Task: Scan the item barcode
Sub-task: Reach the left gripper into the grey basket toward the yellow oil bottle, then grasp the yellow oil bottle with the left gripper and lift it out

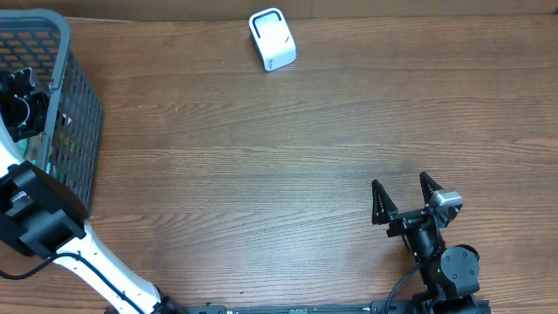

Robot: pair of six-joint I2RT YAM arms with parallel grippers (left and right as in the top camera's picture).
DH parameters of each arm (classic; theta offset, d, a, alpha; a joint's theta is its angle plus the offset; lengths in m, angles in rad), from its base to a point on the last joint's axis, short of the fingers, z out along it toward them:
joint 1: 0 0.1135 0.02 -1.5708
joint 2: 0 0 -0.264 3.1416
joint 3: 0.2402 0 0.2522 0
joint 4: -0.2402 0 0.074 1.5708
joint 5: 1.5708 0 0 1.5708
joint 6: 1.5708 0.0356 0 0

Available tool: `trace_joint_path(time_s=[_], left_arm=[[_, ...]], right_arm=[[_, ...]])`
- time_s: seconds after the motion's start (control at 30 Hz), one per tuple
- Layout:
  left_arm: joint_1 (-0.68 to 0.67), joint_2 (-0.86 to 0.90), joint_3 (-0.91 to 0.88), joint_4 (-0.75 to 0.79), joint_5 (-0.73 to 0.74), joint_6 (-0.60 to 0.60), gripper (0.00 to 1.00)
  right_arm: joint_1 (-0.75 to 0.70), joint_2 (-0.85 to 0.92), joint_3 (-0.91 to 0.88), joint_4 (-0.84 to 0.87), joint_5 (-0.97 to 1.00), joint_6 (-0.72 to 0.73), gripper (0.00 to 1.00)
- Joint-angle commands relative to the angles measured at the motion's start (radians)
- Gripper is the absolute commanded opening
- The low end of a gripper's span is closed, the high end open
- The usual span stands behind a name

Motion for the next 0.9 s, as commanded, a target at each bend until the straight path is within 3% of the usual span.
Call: trace_joint_path(time_s=[0.0, 0.07, 0.2, 0.53, 0.67, 0.87], left_arm=[[0.0, 0.004, 0.019, -0.003, -0.015, 0.0, 0.56], [0.0, -0.004, 0.024, -0.005, -0.021, 0.0, 0.72], [0.0, -0.019, 0.026, -0.024, -0.026, 0.0, 0.84], [0.001, -0.029, 0.027, -0.051, -0.027, 0.0, 0.87], [0.001, -0.045, 0.031, -0.048, -0.026, -0.004, 1.0], [0.001, -0.082, 0.033, -0.033, -0.026, -0.004, 0.99]], right_arm=[[-0.002, -0.005, -0.01, 0.006, 0.009, 0.003, 1.0], [-0.002, -0.005, -0.01, 0.006, 0.008, 0.003, 1.0], [-0.002, -0.005, -0.01, 0.006, 0.008, 0.003, 1.0], [-0.002, -0.005, -0.01, 0.006, 0.008, 0.003, 1.0], [-0.002, -0.005, -0.01, 0.006, 0.008, 0.003, 1.0], [-0.002, -0.005, -0.01, 0.006, 0.008, 0.003, 1.0]])
